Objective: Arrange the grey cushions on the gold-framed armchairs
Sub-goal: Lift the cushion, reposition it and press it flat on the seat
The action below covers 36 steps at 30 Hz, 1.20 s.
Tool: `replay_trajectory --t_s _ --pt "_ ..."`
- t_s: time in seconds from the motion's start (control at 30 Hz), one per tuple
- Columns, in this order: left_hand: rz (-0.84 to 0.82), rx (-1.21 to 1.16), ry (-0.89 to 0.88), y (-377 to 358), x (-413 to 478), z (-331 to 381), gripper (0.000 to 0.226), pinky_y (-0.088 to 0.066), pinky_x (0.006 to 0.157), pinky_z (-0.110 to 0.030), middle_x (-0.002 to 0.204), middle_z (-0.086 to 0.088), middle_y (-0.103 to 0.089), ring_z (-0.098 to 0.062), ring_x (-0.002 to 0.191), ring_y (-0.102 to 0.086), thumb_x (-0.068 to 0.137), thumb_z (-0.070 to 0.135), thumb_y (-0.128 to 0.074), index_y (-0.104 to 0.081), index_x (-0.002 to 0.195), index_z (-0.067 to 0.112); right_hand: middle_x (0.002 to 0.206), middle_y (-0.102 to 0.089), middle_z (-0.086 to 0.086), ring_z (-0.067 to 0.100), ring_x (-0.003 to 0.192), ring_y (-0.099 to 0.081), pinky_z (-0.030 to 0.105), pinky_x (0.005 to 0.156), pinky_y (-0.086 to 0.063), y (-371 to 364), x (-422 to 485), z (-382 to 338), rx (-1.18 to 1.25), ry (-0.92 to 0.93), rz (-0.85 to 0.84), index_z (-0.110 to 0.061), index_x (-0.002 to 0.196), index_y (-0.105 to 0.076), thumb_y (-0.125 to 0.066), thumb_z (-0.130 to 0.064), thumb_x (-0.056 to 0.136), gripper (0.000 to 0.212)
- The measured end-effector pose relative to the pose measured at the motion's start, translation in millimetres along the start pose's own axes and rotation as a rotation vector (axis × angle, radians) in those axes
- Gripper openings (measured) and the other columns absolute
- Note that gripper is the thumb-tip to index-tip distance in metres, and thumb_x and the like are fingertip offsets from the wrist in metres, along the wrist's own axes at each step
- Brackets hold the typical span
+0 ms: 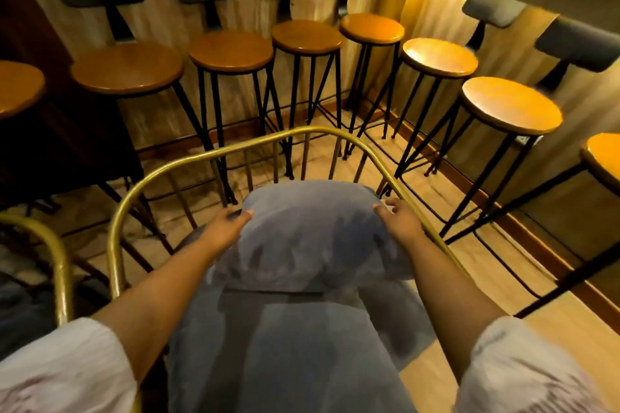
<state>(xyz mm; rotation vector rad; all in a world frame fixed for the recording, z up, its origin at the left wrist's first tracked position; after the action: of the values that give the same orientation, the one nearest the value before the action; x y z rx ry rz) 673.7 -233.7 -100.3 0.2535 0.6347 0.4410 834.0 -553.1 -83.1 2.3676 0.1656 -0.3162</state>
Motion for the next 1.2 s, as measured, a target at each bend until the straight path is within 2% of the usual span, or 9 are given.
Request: replay_trajectory --t_s 0.13,0.3,0.5,0.6,0.7,0.87,0.97,1.03,1.2 --pt "0.094 0.077 0.145 -0.4 34.7 -48.7 0.068 -0.037 0.108 -0.048 0.145 -0.022 -0.044 -0.042 0.130 -0.043 0.090 0.040 -0.056 -0.038 0.142 0.001 0.140 -0.048 0.021 0.041 0.123 -0.050 0.044 0.097 -0.044 4.8 28.9 60.1 -0.166 -0.247 -0.084 -0.011 0.139 -0.039 -0.056 -0.054 0.083 0.073" --pt "0.090 -0.034 0.381 -5.2 33.1 -88.1 0.076 -0.039 0.106 -0.052 0.142 -0.025 -0.047 -0.044 0.126 -0.046 0.083 0.053 -0.059 -0.049 0.134 -0.002 0.134 -0.053 0.018 0.039 0.115 -0.054 0.041 0.085 -0.046 10.4 22.2 113.1 -0.063 -0.399 -0.145 -0.007 0.132 -0.046 -0.062 -0.074 0.065 0.097" --pt "0.159 -0.158 0.303 9.3 37.3 -44.4 0.068 -0.044 0.098 -0.044 0.130 -0.020 -0.054 -0.040 0.117 -0.052 0.081 0.045 -0.066 -0.051 0.129 -0.001 0.093 -0.068 0.016 0.033 0.088 -0.063 0.047 0.086 -0.052 51.8 34.0 75.5 0.113 -0.271 0.116 -0.014 0.074 -0.060 -0.058 -0.055 0.082 0.042" --pt "0.259 -0.392 0.166 29.2 40.3 -7.7 0.084 -0.048 0.093 -0.042 0.126 -0.021 -0.060 -0.038 0.114 -0.059 0.067 0.056 -0.073 -0.053 0.127 0.001 0.102 -0.065 0.006 0.027 0.101 -0.061 0.045 0.092 -0.050 69.4 43.4 56.3 0.515 -0.229 0.239 -0.016 0.102 -0.064 -0.063 -0.054 0.078 0.045" --pt "0.223 -0.598 0.018 32.8 55.2 18.4 0.094 -0.044 0.103 -0.041 0.125 -0.009 -0.061 -0.028 0.118 -0.057 0.056 0.069 -0.072 -0.054 0.129 0.013 0.110 -0.062 -0.003 0.021 0.111 -0.056 0.033 0.089 -0.047 59.3 55.1 36.8 0.768 -0.085 0.149 -0.019 0.122 -0.056 -0.066 -0.044 0.081 0.049" --pt "0.241 -0.554 -0.193 10.7 84.9 60.5 0.064 -0.038 0.102 -0.035 0.138 -0.004 -0.044 -0.019 0.128 -0.043 0.092 0.042 -0.050 -0.026 0.148 0.026 0.127 -0.053 -0.004 0.014 0.114 -0.052 0.031 0.093 -0.045 25.9 88.7 18.4 0.630 0.134 0.057 -0.026 0.133 -0.036 -0.078 -0.027 0.072 0.074" --pt "0.356 -0.468 -0.231 9.2 114.8 67.7 0.069 -0.036 0.103 -0.043 0.138 -0.011 -0.039 -0.025 0.129 -0.039 0.096 0.023 -0.048 -0.010 0.153 0.017 0.121 -0.058 -0.003 0.012 0.107 -0.057 0.028 0.088 -0.047 10.2 115.2 11.7 0.602 0.136 0.014 -0.028 0.122 -0.043 -0.085 -0.046 0.056 0.080" --pt "0.413 -0.383 -0.221 9.4 125.4 69.5 0.068 -0.033 0.107 -0.044 0.144 -0.017 -0.037 -0.031 0.134 -0.037 0.093 0.021 -0.054 -0.018 0.150 0.011 0.128 -0.058 0.004 0.017 0.113 -0.057 0.031 0.093 -0.047 7.5 134.6 7.3 0.551 0.164 0.015 -0.017 0.131 -0.043 -0.083 -0.056 0.046 0.102" --pt "0.431 -0.295 -0.108 -7.3 156.6 41.5 0.070 -0.034 0.102 -0.039 0.153 -0.019 -0.033 -0.037 0.138 -0.035 0.089 0.037 -0.055 -0.027 0.148 0.011 0.110 -0.054 -0.014 0.003 0.102 -0.057 0.008 0.075 -0.048 -2.1 153.8 11.3 0.509 0.268 -0.033 -0.022 0.122 -0.040 -0.082 -0.036 0.052 0.084"
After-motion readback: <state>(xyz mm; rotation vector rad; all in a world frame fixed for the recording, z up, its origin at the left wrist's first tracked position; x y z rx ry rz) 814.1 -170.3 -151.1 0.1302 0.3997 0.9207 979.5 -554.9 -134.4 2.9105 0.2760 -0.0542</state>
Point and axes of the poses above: each hand's wrist, its own x-axis towards the middle knuckle, its own y-axis out of the back of the hand, z = x × y, the point moved 8 cm from there along x, towards the middle knuckle
